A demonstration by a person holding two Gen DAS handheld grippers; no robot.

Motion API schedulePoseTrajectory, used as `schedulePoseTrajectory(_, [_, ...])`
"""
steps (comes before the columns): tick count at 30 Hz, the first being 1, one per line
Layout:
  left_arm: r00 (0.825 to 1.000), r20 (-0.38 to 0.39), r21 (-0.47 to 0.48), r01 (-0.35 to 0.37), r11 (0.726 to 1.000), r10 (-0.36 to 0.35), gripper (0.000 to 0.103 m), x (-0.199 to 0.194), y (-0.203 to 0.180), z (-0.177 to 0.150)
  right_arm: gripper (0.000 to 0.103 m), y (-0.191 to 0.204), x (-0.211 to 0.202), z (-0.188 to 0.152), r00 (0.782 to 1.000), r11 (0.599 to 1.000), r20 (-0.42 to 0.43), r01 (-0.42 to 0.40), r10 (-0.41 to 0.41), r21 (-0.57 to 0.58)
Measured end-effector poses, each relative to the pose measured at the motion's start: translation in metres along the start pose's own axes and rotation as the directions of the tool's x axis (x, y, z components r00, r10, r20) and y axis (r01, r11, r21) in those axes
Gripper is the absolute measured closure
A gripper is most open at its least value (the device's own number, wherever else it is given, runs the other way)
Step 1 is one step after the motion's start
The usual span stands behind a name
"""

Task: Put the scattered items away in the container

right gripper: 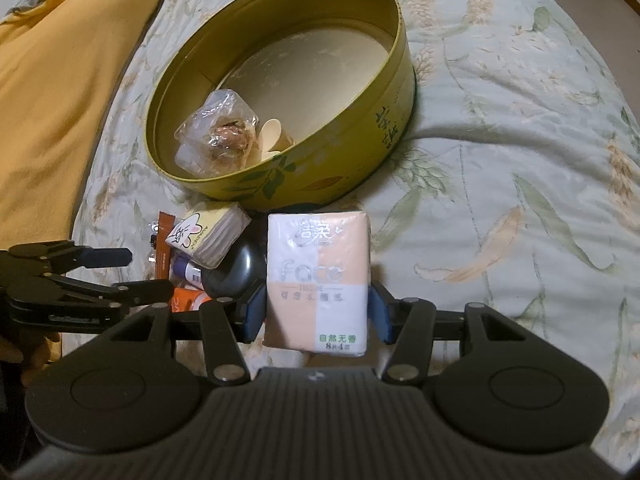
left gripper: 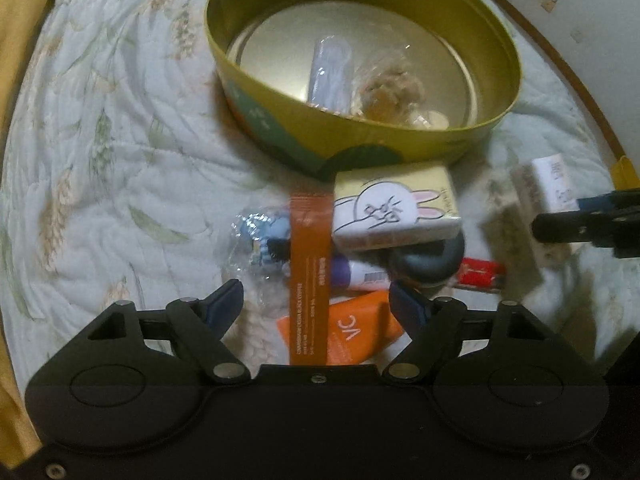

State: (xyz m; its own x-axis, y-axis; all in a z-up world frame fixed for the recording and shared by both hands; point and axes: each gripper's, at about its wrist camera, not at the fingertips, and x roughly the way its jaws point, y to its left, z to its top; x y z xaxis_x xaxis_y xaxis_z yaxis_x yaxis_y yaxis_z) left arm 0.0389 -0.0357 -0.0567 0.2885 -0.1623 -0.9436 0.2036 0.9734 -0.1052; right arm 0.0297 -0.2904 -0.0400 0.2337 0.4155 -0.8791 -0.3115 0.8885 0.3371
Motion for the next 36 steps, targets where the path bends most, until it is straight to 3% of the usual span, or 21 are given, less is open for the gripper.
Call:
schedulePoseTrajectory(4, [1.000,-0.004,-0.006,-0.003,1.000,0.003,0.038,0.006,0.005,-0.002,0.047,0.000,-0.001,-0.001,1.000,1.000,0.002,0.005,-0.005,-0.001])
schedulePoseTrajectory(7, [1.000,-0.013,-0.014,-0.001,1.000,0.001,0.052,0.011,0.006,-0.004,0.047,0.001,0.000,-0.001,1.000,1.000,0.001,0.009,-0.009,-0.002])
schedulePoseTrajectory(10, [1.000,-0.017,-0.015,-0.009,1.000,0.008,0.054,0.017,0.008,-0.005,0.047,0.001,0.000,-0.001,1.000,1.000,-0.001,0.012,-0.012,-0.005])
schedulePoseTrajectory(14, [0.998,-0.014,-0.002,-0.058,0.998,0.058,0.085,0.015,0.008,-0.005,0.047,0.002,0.000,-0.002,1.000,1.000,-0.003,0.018,-0.018,-0.009])
schedulePoseTrajectory(21, [0.999,0.044,-0.019,-0.023,1.000,0.024,0.097,-0.007,0.014,-0.007,0.047,0.002,0.000,-0.003,1.000,1.000,-0.002,0.029,-0.029,-0.010])
schedulePoseTrajectory(28, [0.991,0.126,-0.038,0.037,0.999,-0.032,0.102,-0.036,0.018,-0.006,0.047,0.002,-0.001,-0.003,0.999,0.999,0.004,0.033,-0.033,-0.010])
schedulePoseTrajectory(32, [0.991,0.126,-0.014,0.034,0.999,-0.032,0.103,-0.037,0.014,-0.006,0.047,0.002,-0.003,-0.004,0.999,0.999,0.007,0.042,-0.042,-0.008])
schedulePoseTrajectory(34, [0.994,0.109,0.014,0.018,1.000,-0.019,0.098,-0.031,0.013,-0.008,0.047,0.002,-0.003,-0.004,0.999,0.999,0.008,0.047,-0.047,-0.009])
schedulePoseTrajectory(36, [0.996,0.089,0.030,0.012,0.999,-0.014,0.079,-0.024,0.010,-0.010,0.047,0.004,-0.003,-0.005,0.999,0.999,0.008,0.052,-0.052,-0.011])
